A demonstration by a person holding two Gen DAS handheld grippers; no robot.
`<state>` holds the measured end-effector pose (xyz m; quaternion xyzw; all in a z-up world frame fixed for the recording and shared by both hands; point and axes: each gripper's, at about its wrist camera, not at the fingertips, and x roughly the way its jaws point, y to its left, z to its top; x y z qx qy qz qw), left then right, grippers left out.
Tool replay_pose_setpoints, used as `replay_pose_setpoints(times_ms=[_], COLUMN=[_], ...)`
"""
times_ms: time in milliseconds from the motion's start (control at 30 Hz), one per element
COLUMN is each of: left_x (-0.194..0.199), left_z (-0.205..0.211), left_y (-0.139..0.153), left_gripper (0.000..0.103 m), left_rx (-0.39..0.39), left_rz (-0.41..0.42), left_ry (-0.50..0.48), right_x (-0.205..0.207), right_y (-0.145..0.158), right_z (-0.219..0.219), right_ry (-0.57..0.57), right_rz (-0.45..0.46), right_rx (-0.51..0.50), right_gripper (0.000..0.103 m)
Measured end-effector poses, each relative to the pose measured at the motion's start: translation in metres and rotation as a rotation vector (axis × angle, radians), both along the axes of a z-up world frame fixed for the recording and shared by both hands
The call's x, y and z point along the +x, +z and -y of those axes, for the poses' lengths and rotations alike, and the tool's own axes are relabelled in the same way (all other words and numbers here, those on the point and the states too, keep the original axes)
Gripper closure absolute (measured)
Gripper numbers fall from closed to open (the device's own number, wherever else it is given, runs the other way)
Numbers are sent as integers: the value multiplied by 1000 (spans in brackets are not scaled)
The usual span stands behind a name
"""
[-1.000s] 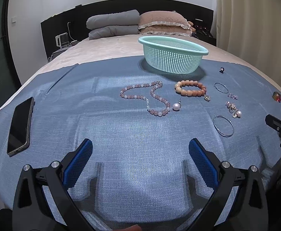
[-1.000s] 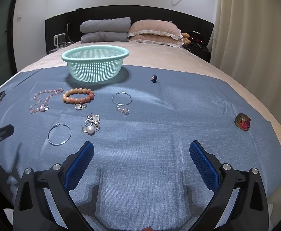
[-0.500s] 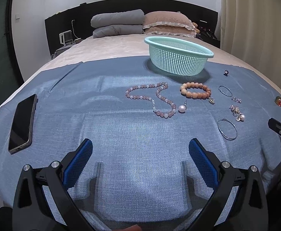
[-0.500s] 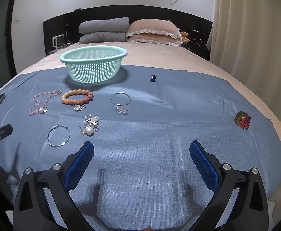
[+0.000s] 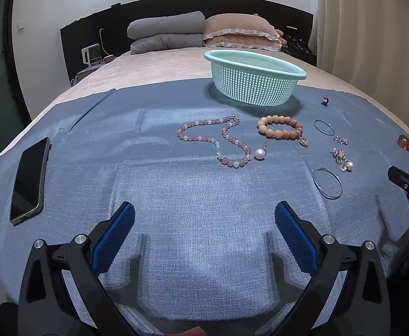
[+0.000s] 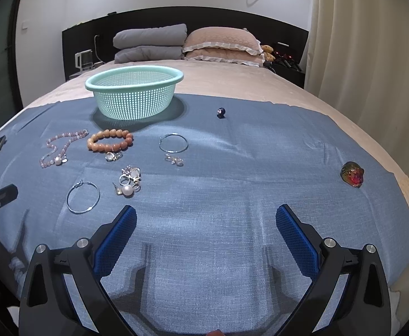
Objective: Organize jewelry
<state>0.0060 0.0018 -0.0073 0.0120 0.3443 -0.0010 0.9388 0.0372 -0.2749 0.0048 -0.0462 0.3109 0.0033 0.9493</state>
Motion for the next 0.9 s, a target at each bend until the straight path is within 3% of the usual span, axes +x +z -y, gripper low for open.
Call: replay_pose_setpoints(times_ms=[433, 733, 900], left_x=[1, 9, 16], left_z=[3, -9, -15], left_y=[-2, -2, 4], left_gripper=[5, 5, 5], left_rx=[15, -31, -77], left_rz=[-9, -45, -45], left_ry=[-13, 6, -33], right_x=[-1, 3, 16], right_y=[2, 3, 12], right_z=[-1, -2, -6], right_ry=[0, 66, 137], right_rz=[7, -24, -52], right_rx=[-9, 14, 16], right_gripper=[7, 7, 7])
